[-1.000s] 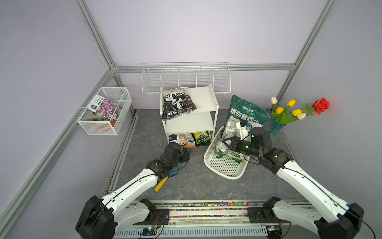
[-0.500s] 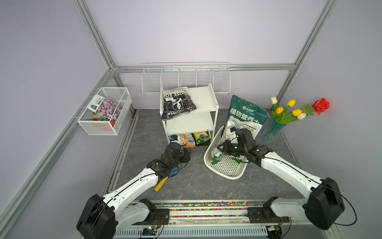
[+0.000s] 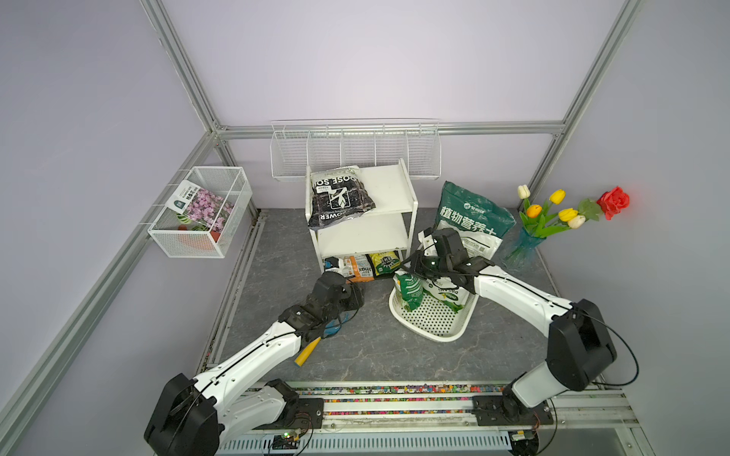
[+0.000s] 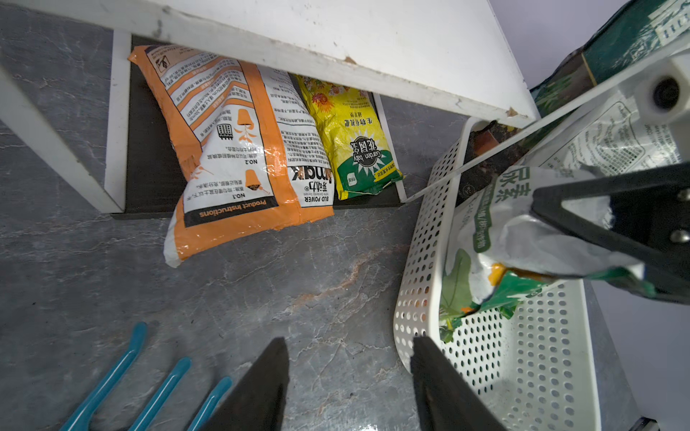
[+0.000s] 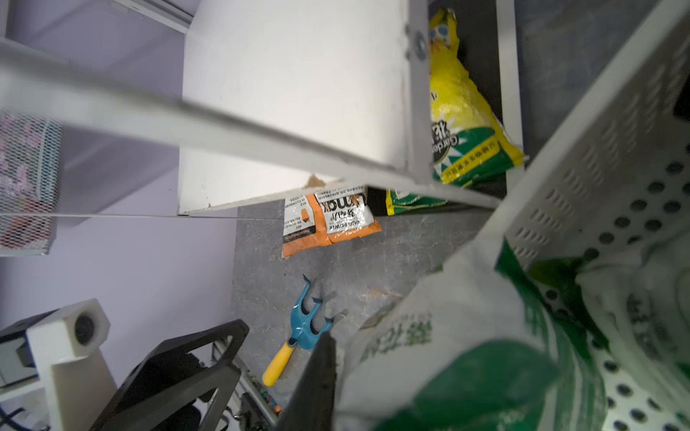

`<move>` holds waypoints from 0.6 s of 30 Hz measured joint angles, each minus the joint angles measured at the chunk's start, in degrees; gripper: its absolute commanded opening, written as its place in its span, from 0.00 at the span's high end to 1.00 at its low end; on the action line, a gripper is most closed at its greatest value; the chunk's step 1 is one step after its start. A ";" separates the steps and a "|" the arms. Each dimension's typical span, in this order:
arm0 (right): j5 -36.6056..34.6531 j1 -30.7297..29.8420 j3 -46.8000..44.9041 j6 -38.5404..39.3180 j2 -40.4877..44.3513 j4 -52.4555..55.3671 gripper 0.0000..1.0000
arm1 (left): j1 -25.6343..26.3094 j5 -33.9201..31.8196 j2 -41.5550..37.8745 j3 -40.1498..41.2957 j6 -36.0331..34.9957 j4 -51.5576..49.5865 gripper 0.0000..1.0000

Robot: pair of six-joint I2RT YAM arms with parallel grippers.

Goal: Take down the fertilizer bag from the shelf
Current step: Place the fertilizer bag in the storage box.

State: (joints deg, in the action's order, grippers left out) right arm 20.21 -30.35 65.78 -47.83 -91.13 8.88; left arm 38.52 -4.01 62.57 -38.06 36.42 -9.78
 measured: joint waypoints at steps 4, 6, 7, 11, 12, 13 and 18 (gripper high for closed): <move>0.04 0.20 0.57 0.66 -0.04 -1.42 0.47 | 0.00 0.00 -0.15 0.15 -0.02 0.02 0.43; -0.02 0.24 0.85 1.36 0.13 -1.27 0.43 | 0.00 0.00 -0.15 0.33 -0.02 0.02 0.43; -0.22 0.31 1.03 1.68 0.42 -0.87 0.40 | 0.00 0.00 -0.15 0.44 -0.02 0.02 0.43; -1.33 0.74 1.36 3.30 3.19 0.85 0.32 | 0.00 0.00 -0.15 0.57 -0.02 0.02 0.43; -1.73 0.92 1.38 3.69 4.20 1.18 0.30 | 0.00 0.00 -0.15 0.57 0.00 0.02 0.43; -2.05 1.18 1.40 4.02 5.49 1.51 0.30 | 0.00 0.00 -0.15 0.57 -0.02 0.02 0.43; -3.87 2.78 1.46 5.31 11.19 2.86 0.30 | 0.00 0.00 -0.15 0.57 -0.02 0.02 0.43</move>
State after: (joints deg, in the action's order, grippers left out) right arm 16.34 -27.57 67.24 -42.52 -79.94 11.75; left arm 38.52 -4.01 62.41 -37.50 36.40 -9.76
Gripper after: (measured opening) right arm 0.704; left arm 0.569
